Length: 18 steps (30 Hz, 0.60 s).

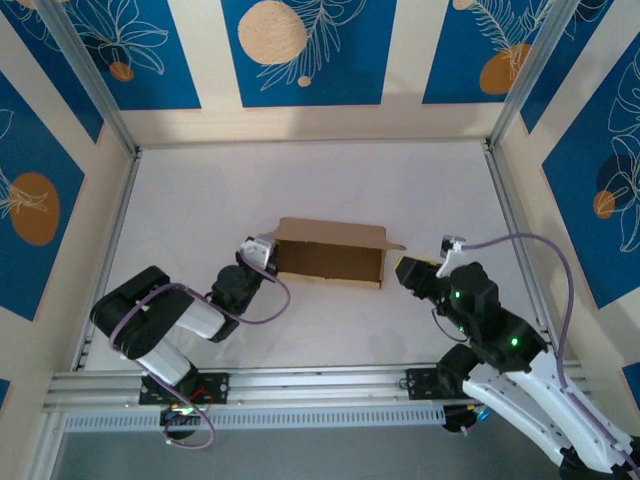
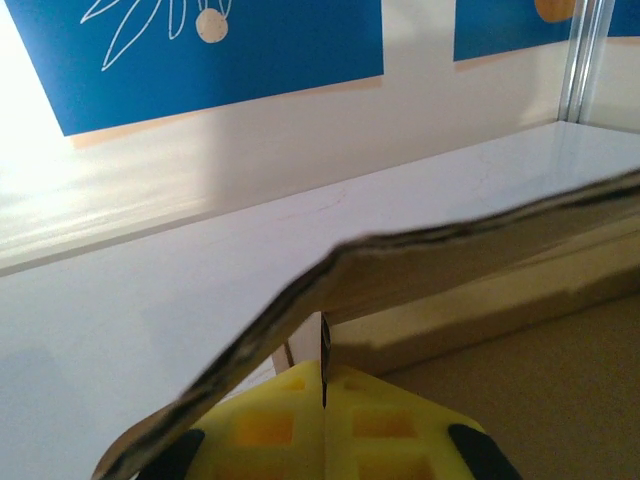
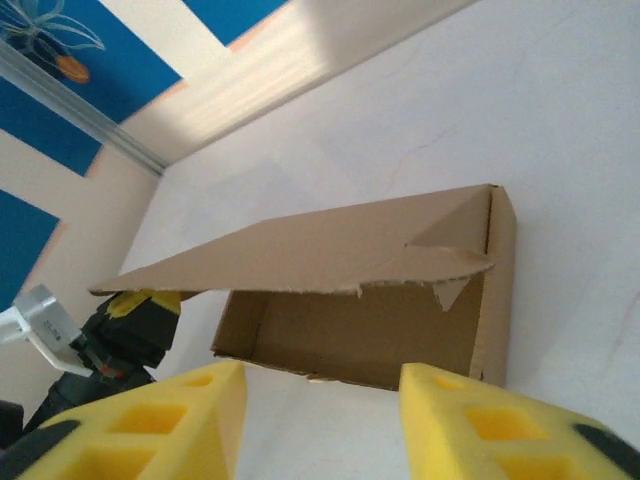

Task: Fold the paper box

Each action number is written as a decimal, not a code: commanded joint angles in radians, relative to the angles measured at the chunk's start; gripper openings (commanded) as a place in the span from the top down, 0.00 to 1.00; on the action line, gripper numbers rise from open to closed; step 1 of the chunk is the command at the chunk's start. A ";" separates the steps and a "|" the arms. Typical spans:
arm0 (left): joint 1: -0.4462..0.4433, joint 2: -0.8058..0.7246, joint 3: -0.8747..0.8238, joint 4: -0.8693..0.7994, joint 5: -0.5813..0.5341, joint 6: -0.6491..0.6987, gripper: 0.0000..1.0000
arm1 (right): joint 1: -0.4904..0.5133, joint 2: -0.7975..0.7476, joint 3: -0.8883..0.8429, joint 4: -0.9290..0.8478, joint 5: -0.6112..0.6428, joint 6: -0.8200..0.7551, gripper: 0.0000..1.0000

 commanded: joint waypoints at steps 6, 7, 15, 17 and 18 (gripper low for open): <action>-0.014 -0.011 -0.012 -0.009 0.074 -0.004 0.98 | -0.169 0.425 0.384 -0.332 -0.239 0.096 0.40; -0.014 -0.011 -0.012 -0.009 0.075 0.001 0.98 | -0.186 0.452 0.411 -0.351 -0.244 0.086 0.40; -0.015 -0.008 -0.003 -0.009 0.083 -0.025 0.95 | -0.185 0.579 0.412 -0.378 -0.343 0.089 0.42; -0.017 -0.007 -0.004 -0.009 0.085 -0.033 0.95 | -0.162 0.565 0.353 -0.344 -0.343 0.126 0.43; -0.017 -0.006 -0.003 -0.009 0.090 -0.036 0.95 | -0.154 0.558 0.327 -0.325 -0.347 0.142 0.44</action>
